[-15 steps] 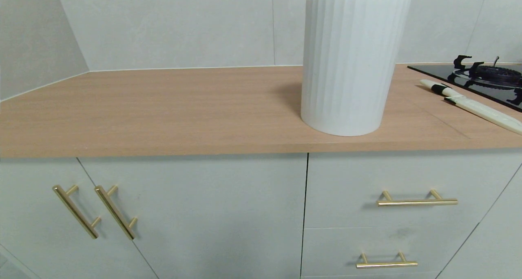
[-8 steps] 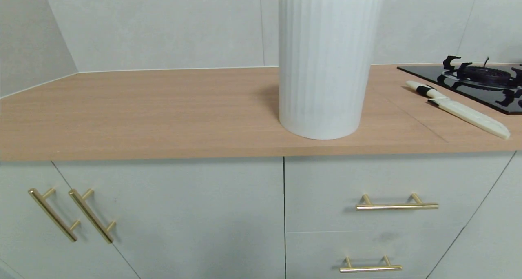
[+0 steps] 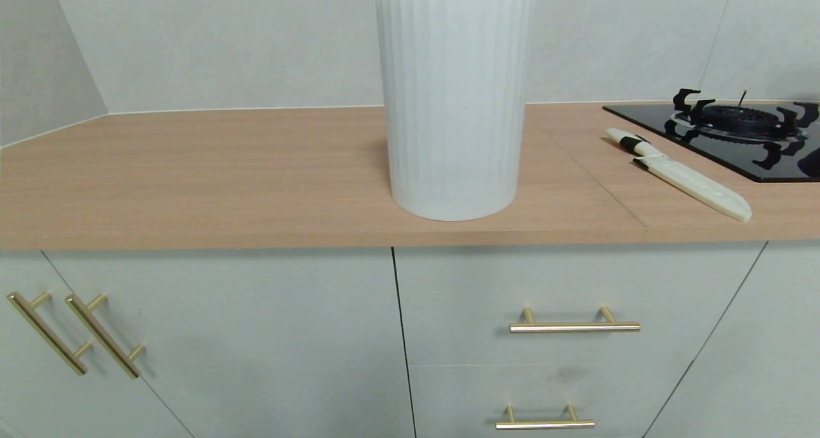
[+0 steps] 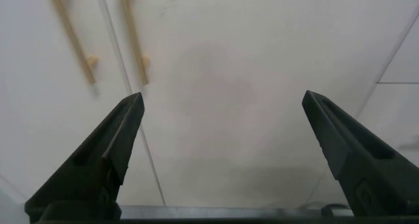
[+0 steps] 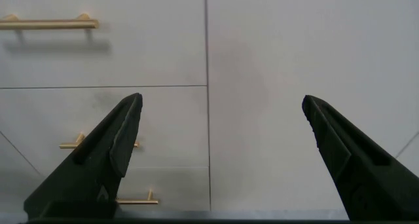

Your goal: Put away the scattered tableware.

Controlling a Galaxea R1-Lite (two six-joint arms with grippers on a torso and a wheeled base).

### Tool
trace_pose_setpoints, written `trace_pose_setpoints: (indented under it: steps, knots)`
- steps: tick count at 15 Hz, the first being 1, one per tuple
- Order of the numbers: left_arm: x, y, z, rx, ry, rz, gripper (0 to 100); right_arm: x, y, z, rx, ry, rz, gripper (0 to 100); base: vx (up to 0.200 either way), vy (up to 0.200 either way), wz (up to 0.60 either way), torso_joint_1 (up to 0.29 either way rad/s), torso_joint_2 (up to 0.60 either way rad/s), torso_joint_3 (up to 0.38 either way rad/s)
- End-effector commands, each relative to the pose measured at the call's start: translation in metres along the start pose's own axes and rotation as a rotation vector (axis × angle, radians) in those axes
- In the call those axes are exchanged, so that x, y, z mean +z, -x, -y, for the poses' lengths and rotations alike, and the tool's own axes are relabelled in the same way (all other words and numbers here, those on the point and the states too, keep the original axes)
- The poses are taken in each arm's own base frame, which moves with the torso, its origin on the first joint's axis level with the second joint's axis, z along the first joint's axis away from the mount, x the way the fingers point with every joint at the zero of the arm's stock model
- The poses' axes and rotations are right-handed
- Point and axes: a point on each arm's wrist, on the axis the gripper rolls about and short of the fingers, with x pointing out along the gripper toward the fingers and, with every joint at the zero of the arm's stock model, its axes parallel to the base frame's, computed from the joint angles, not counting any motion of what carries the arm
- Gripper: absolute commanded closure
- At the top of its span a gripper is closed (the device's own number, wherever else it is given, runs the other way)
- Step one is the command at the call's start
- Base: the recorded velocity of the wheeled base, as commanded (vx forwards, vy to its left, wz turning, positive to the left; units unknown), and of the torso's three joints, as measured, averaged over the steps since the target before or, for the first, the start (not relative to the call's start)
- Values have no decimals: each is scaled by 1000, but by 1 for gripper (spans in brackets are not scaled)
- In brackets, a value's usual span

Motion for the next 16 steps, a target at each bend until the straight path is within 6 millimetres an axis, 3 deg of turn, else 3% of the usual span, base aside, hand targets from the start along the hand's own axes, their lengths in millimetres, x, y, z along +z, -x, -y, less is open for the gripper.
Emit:
trace_pose_setpoints:
  steps: [1,13,16]
  knots:
    - [0,0,0,1,0,-1,0,0,0,0,1,0,-1,0,0,0,0,0,0,0]
    - [0,0,0,1,0,-1,0,0,0,0,2,0,0,0,0,0,0,0,0,0]
    - [0,0,0,1,0,-1,0,0,0,0,2,0,-1,0,0,0,0,58,-240,-177]
